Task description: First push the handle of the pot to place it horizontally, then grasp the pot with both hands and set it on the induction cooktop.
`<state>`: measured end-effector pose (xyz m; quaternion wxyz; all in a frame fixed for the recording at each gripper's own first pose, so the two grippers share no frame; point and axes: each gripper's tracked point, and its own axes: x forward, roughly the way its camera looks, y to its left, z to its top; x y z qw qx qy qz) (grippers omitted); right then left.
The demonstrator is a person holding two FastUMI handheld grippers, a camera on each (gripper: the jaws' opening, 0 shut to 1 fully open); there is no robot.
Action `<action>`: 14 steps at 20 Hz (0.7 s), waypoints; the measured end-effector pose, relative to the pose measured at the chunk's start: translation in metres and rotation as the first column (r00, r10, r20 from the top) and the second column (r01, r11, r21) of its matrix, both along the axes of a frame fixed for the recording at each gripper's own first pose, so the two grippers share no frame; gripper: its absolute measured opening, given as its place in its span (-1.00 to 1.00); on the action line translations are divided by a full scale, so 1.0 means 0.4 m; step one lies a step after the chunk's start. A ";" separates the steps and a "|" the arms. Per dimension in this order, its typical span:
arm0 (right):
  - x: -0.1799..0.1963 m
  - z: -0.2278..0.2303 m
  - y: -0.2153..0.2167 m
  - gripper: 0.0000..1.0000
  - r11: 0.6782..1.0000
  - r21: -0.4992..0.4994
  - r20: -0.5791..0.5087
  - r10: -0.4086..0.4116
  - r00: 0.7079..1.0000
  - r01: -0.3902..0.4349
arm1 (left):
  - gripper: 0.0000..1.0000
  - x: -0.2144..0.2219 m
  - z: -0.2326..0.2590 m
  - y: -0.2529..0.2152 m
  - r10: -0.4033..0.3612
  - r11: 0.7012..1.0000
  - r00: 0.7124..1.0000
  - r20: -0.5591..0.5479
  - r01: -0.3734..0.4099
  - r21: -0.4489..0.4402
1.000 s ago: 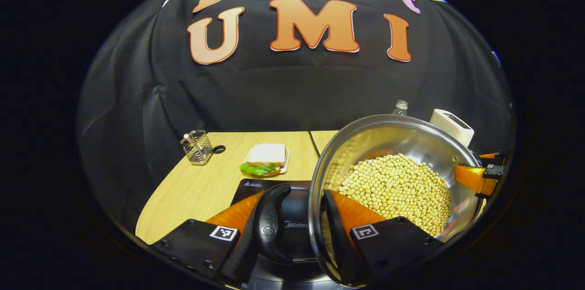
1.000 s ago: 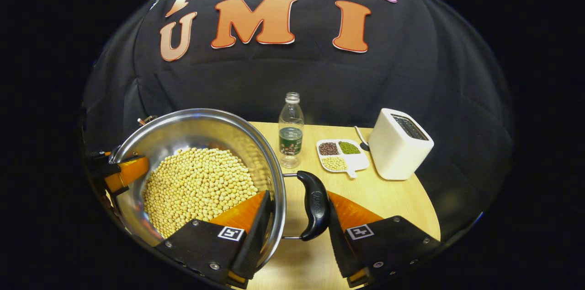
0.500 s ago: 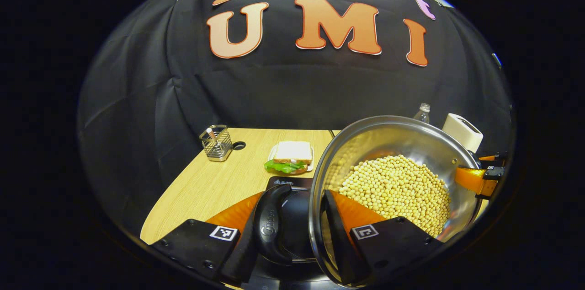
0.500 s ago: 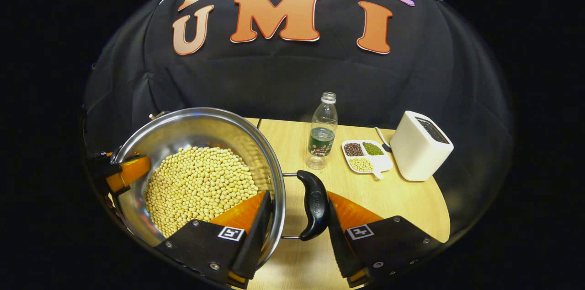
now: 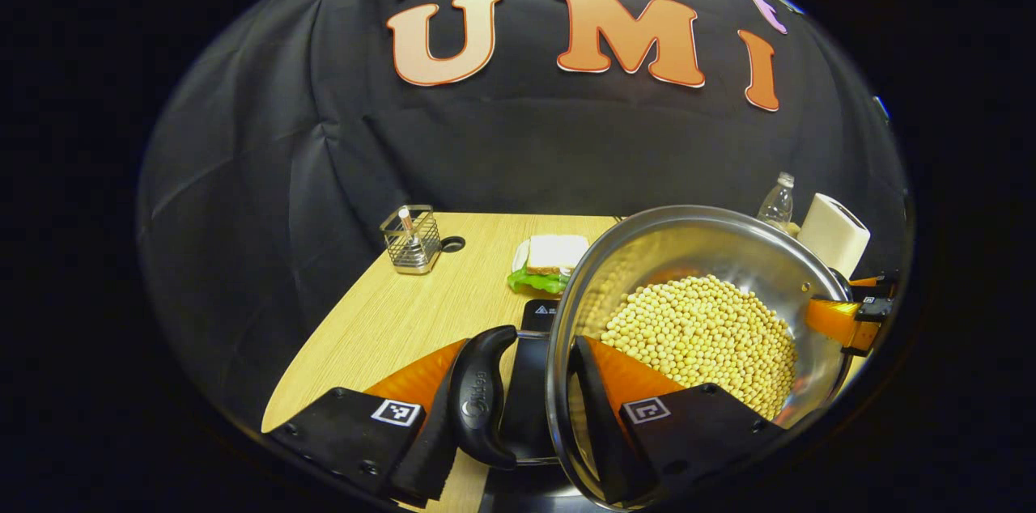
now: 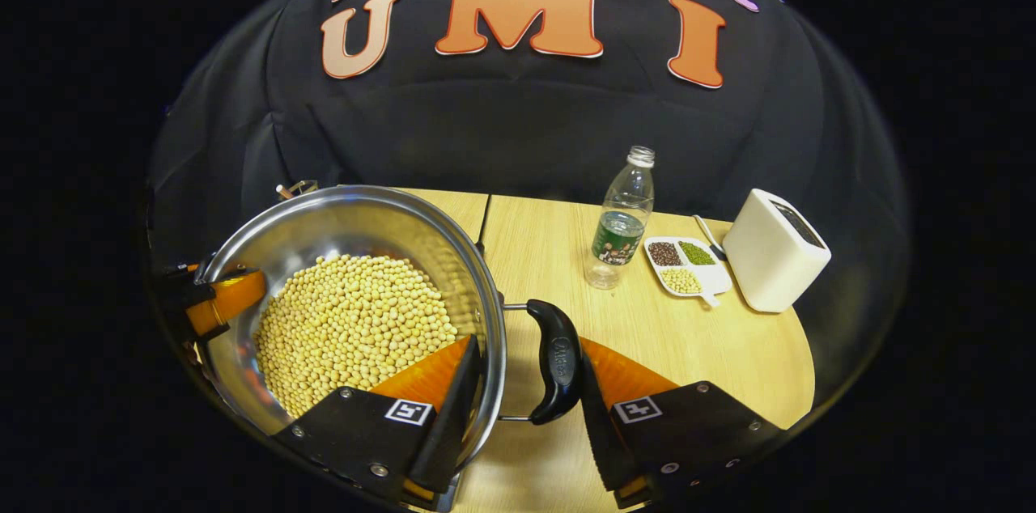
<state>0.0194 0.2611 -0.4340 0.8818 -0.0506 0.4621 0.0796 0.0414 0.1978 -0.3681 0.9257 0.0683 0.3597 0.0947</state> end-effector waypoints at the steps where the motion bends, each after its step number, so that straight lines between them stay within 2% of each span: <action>1: -0.003 -0.005 0.005 0.34 1.000 -0.004 -0.004 0.003 1.000 -0.003 | 0.46 0.002 -0.012 0.009 0.000 1.000 1.000 -0.008 0.000 -0.002; 2: -0.004 -0.013 0.008 0.34 1.000 -0.007 -0.009 0.007 1.000 -0.007 | 0.52 0.003 -0.018 0.015 0.004 1.000 1.000 -0.013 -0.004 -0.006; 7: -0.007 -0.037 0.006 0.35 1.000 -0.013 -0.024 0.004 1.000 -0.004 | 0.53 -0.011 -0.043 0.018 0.008 1.000 0.999 -0.044 -0.009 -0.019; 8: -0.008 -0.043 0.012 0.34 1.000 -0.012 -0.029 0.004 1.000 -0.004 | 0.48 -0.012 -0.043 0.019 0.008 1.000 0.999 -0.047 -0.009 -0.019; 9: -0.007 -0.049 0.013 0.35 1.000 -0.011 -0.032 0.002 0.999 -0.002 | 0.59 -0.013 -0.047 0.018 0.009 1.000 0.999 -0.052 -0.010 -0.020; 13: -0.011 -0.075 0.016 0.35 1.000 -0.013 -0.048 0.013 0.999 -0.013 | 0.48 -0.017 -0.056 0.017 0.010 1.000 0.997 -0.071 -0.012 -0.023; 14: -0.013 -0.081 0.017 0.27 1.000 -0.013 -0.053 0.015 0.999 -0.016 | 0.53 -0.020 -0.053 0.016 0.012 1.000 0.997 -0.077 -0.014 -0.024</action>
